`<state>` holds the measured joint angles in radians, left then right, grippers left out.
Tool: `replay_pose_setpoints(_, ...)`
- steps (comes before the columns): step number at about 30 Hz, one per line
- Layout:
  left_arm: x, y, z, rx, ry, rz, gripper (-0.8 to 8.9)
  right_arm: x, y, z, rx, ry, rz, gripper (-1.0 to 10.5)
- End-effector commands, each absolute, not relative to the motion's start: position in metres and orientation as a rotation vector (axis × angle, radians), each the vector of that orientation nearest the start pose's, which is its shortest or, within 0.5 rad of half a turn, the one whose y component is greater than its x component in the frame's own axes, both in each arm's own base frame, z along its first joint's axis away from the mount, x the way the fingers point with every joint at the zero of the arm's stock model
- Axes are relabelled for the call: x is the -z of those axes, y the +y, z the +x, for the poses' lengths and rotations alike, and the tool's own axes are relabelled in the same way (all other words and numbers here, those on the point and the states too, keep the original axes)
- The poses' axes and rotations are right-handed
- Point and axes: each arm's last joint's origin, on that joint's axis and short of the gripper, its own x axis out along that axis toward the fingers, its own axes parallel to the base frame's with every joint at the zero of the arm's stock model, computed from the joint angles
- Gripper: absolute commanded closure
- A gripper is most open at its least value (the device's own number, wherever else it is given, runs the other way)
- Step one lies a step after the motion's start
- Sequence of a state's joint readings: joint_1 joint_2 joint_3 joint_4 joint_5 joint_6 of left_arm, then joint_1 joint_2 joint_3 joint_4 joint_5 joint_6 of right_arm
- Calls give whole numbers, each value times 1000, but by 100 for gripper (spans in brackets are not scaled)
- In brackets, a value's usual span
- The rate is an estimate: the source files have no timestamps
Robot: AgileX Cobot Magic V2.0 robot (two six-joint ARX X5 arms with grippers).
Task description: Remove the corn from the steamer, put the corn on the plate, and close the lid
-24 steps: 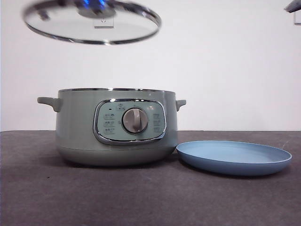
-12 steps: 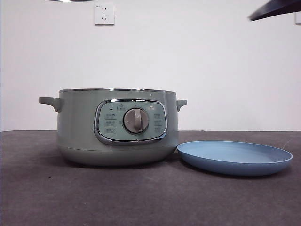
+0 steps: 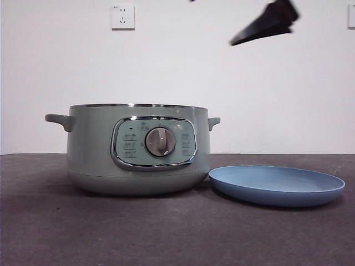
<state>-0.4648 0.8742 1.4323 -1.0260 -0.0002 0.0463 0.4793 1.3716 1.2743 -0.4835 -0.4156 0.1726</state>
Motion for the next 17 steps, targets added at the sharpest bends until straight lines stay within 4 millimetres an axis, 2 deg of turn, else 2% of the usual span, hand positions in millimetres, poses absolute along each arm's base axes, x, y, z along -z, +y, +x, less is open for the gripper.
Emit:
replay_pose_setpoints(1,-450,-41,83,446,379,158,822,-348,171,274,-813,688,141,312)
replay_pose_setpoints(9,-444,-17,37,416,369,163,822,-346,237,317,-761,719,89,317)
replay_pose_setpoints(14,-441,-5,13,415,341,147,822,-326,273,340,-725,754,60,317)
replay_pose_setpoints(17,-438,-2,7,416,358,152,822,-307,290,350,-695,781,32,317)
